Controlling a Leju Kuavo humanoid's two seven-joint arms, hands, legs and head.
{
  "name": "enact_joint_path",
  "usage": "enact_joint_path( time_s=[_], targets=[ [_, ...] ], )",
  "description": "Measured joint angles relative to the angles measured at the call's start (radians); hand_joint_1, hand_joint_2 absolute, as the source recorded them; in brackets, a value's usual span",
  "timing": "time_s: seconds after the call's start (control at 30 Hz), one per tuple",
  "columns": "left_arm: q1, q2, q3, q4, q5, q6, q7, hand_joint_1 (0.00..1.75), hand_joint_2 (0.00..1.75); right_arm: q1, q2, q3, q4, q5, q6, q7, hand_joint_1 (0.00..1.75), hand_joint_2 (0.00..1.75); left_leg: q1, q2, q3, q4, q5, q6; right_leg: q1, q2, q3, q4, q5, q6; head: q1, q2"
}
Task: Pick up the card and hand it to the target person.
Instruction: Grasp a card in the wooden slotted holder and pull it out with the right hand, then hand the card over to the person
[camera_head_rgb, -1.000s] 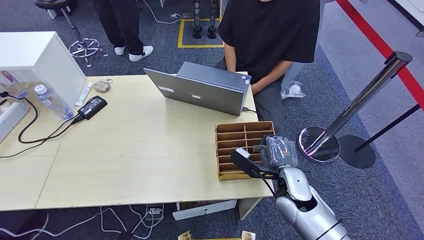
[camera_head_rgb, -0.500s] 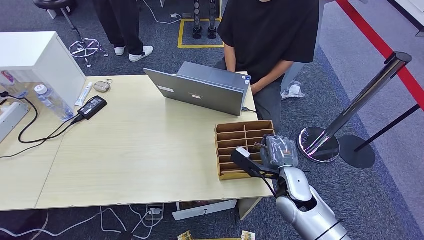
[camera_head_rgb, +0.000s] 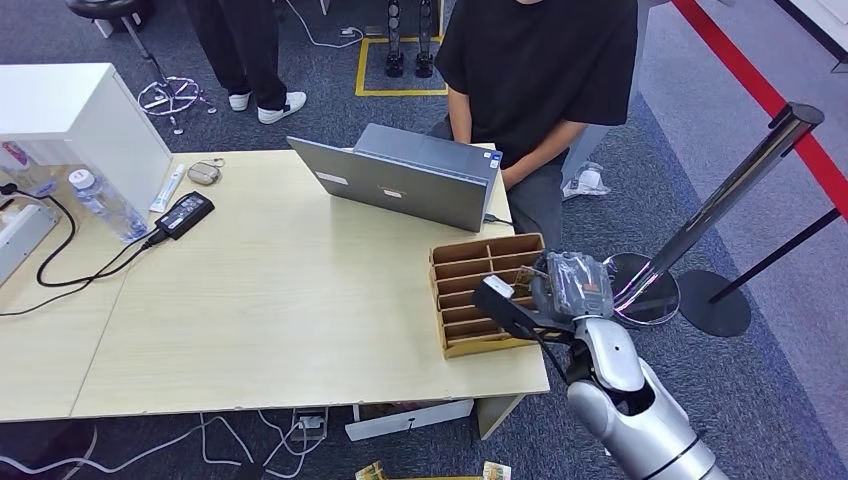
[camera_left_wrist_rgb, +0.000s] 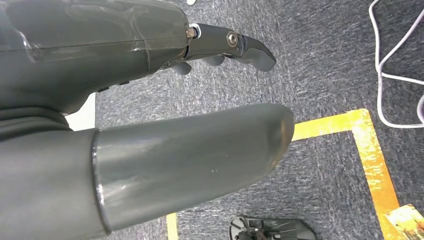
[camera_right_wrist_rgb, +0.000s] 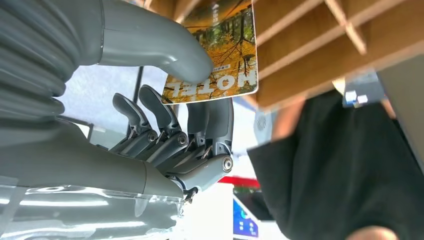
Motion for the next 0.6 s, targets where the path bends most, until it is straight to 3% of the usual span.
enact_joint_path(
  time_s=[0.37, 0.6],
  targets=[
    [0.000, 0.001, 0.000, 0.000, 0.006, 0.000, 0.007, 0.00, 0.00, -0.040, -0.074, -0.053, -0.188, 0.010, 0.052, 0.032, 1.58, 1.75, 0.000, 0.000, 0.000, 0.000, 0.000, 0.000, 0.000, 0.000, 0.000, 0.000, 0.000, 0.000, 0.000, 0.000],
    [0.000, 0.004, 0.000, 0.000, -0.007, -0.002, 0.011, 0.00, 0.00, -0.101, -0.113, -0.091, -0.208, 0.010, 0.062, 0.033, 1.58, 1.75, 0.000, 0.000, 0.000, 0.000, 0.000, 0.000, 0.000, 0.000, 0.000, 0.000, 0.000, 0.000, 0.000, 0.000]
  ],
)
